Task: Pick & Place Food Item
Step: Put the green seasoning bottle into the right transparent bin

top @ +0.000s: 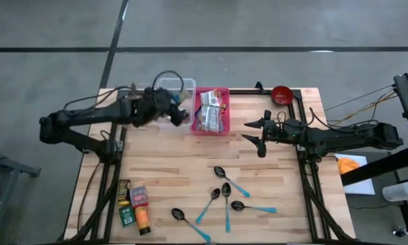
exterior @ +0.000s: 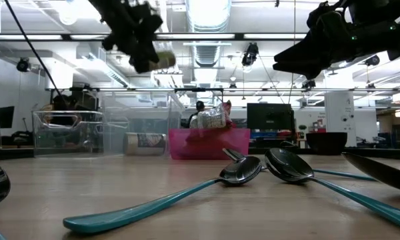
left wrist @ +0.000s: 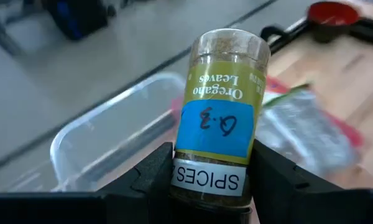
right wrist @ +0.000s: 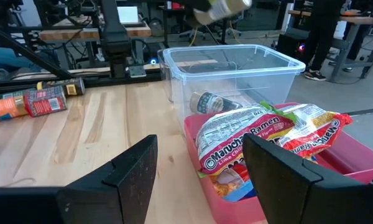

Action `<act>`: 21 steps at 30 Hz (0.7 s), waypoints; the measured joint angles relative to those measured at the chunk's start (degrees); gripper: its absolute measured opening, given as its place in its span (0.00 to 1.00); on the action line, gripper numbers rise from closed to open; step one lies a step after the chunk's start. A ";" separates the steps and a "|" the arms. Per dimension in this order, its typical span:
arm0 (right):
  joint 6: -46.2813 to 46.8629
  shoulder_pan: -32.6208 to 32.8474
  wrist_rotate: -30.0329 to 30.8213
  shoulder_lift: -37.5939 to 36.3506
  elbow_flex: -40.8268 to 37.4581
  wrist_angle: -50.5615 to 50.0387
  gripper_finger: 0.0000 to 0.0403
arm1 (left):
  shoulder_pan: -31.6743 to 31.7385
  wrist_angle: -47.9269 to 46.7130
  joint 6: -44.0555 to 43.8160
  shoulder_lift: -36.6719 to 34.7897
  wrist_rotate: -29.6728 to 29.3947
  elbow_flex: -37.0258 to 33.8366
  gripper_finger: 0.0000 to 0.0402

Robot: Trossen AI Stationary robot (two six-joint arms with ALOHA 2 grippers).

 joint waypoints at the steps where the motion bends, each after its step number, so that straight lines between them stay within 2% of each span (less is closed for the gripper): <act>1: 0.01 0.00 0.02 0.00 0.00 0.02 0.58 | 2.53 0.00 0.06 0.27 2.84 -0.20 0.42; 5: 0.00 0.00 0.01 0.00 0.00 0.02 0.58 | 12.25 0.05 0.13 2.85 16.22 -0.53 0.42; 8: 0.11 -0.01 0.02 0.00 0.00 0.00 0.58 | 17.28 0.07 0.23 6.27 21.58 -0.53 0.42; 12: 0.11 0.00 0.02 0.00 0.00 0.00 0.58 | 20.52 0.15 0.24 11.19 24.01 -0.43 0.42; 21: 0.03 0.00 0.02 0.00 0.00 0.00 0.58 | 21.22 -1.62 0.44 18.67 23.43 2.36 0.42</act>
